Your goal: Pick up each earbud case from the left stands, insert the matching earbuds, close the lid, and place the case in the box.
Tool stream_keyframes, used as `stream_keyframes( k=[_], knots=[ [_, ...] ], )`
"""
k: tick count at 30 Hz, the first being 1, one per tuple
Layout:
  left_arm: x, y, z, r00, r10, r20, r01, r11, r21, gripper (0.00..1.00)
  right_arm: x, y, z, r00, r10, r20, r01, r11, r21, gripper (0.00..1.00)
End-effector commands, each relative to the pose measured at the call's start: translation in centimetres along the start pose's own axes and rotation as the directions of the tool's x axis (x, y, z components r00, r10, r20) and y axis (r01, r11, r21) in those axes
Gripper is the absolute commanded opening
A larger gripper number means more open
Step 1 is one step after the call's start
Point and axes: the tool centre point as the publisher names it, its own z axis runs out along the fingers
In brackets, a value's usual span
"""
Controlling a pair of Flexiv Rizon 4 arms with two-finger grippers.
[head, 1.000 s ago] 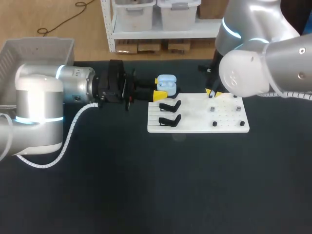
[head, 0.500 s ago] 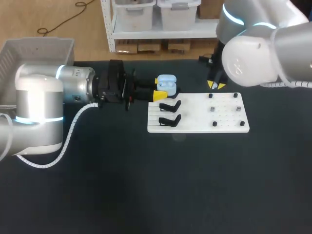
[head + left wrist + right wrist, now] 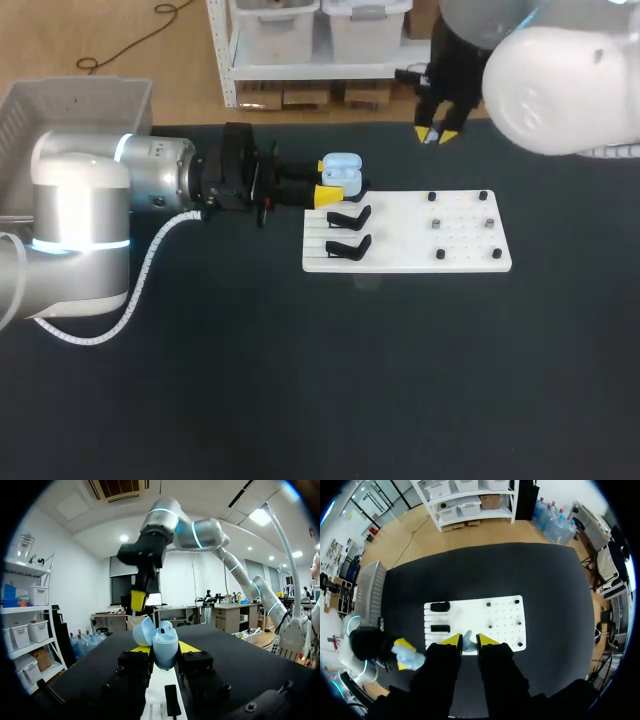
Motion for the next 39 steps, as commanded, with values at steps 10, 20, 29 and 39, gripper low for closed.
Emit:
stream_keyframes(
  k=[10, 20, 29, 39],
  knots=[
    [0.0, -0.1, 0.0, 1.000, 0.003, 0.001, -0.003, 1.000, -0.005, 0.00, 5.1, 4.3, -8.1, 0.992, -0.124, 0.009, 0.125, 0.992, -0.035, 0.00],
    [0.0, -0.1, 0.0, 1.000, 0.003, 0.001, -0.003, 1.000, -0.005, 0.00, 6.5, 7.5, -6.5, 0.971, -0.220, -0.092, 0.214, 0.975, -0.067, 0.00],
    [0.0, -0.1, 0.0, 1.000, 0.003, 0.001, -0.003, 1.000, -0.005, 0.00, 6.6, 9.4, -4.9, 0.951, -0.277, -0.138, 0.269, 0.960, -0.078, 0.00],
    [0.0, -0.1, 0.0, 1.000, 0.003, 0.001, -0.003, 1.000, -0.005, 0.00, 7.0, 10.2, -3.6, 0.936, -0.314, -0.159, 0.302, 0.948, -0.098, 0.00]
  ],
)
